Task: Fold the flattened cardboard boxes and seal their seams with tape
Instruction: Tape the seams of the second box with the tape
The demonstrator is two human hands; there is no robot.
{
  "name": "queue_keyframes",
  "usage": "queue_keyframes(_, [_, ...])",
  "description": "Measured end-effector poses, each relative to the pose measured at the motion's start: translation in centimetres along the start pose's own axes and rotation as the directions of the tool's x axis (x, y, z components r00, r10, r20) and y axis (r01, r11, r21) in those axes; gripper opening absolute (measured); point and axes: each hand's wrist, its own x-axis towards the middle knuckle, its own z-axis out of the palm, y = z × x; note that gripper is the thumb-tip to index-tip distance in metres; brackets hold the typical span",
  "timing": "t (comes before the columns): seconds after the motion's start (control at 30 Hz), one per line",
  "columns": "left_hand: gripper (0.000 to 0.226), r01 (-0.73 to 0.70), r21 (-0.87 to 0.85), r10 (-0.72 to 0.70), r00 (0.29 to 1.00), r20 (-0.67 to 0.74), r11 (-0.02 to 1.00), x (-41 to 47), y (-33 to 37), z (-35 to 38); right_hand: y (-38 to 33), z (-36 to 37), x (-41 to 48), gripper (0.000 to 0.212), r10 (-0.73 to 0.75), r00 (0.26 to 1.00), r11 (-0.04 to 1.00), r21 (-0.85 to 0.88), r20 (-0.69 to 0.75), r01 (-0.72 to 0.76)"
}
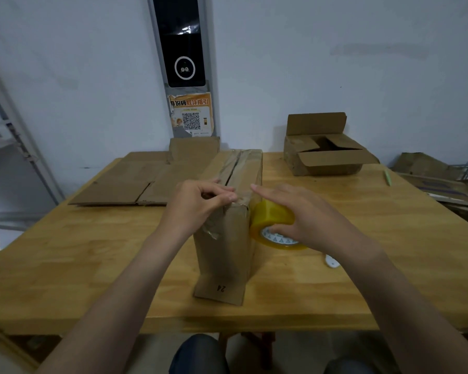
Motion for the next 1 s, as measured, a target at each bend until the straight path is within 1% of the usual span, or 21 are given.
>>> queue_keyframes(0.07, [0.026,-0.042,0.003,0.042,0.999,-0.020,0.999,-0.2,-0.2,0.2,0.0,0.0,0.0,0.093,-0.002,1.000,1.000,-0.005,0.007,0.002])
queue_keyframes(0.13, [0.034,-0.078,0.014,0.078,0.996,-0.052,0.997,-0.4,-0.2,0.4,0.0,0.0,0.0,0.093,-0.005,1.000,1.000,-0.016,0.009,0.005])
queue_keyframes(0.27, [0.031,-0.131,0.072,0.136,0.988,-0.078,0.989,-0.4,-0.2,0.5,-0.2,-0.2,0.2,0.092,-0.022,0.999,0.999,-0.044,0.029,0.024])
queue_keyframes(0.37, [0.029,-0.112,0.058,0.116,0.990,-0.074,0.992,-0.5,-0.3,0.4,-0.7,-0.5,0.4,0.084,-0.073,0.993,0.989,-0.121,0.090,0.084])
queue_keyframes(0.4, [0.029,-0.098,0.042,0.100,0.993,-0.056,0.994,-0.5,-0.4,0.3,-0.8,-0.5,0.5,0.081,-0.084,0.990,0.985,-0.140,0.114,0.100])
queue_keyframes(0.47, [0.030,-0.047,-0.014,0.047,0.998,0.030,0.999,-0.3,-0.6,-0.5,-1.0,-0.4,0.6,0.080,-0.091,0.987,0.982,-0.153,0.136,0.111])
queue_keyframes(0.53, [0.030,0.012,-0.104,0.000,0.993,0.117,0.995,-0.1,-1.0,-1.8,-1.0,-0.4,0.7,0.079,-0.089,0.987,0.984,-0.139,0.136,0.108])
queue_keyframes(0.57, [0.030,0.028,-0.157,-0.007,0.991,0.135,0.987,0.1,-1.3,-2.5,-0.9,-0.4,0.6,0.078,-0.087,0.987,0.987,-0.125,0.135,0.104])
queue_keyframes(0.7, [0.038,0.073,-0.301,-0.051,0.995,0.081,0.951,-0.2,-3.5,-4.7,-0.6,-0.5,0.4,0.079,-0.089,0.987,0.993,-0.070,0.131,0.099])
queue_keyframes(0.77, [0.038,0.092,-0.331,-0.064,0.994,0.093,0.939,-0.4,-4.3,-4.9,-0.6,-0.4,0.4,0.080,-0.097,0.986,0.993,-0.051,0.133,0.104])
queue_keyframes(0.9, [0.039,0.092,-0.382,-0.030,0.986,0.164,0.920,-0.8,-4.9,-5.2,-0.8,-0.4,0.5,0.081,-0.094,0.987,0.995,-0.032,0.128,0.099])
queue_keyframes(1.0, [0.039,0.080,-0.347,0.003,0.973,0.231,0.934,-1.1,-5.2,-5.7,-0.8,-0.4,0.4,0.083,-0.085,0.988,0.996,-0.013,0.127,0.088])
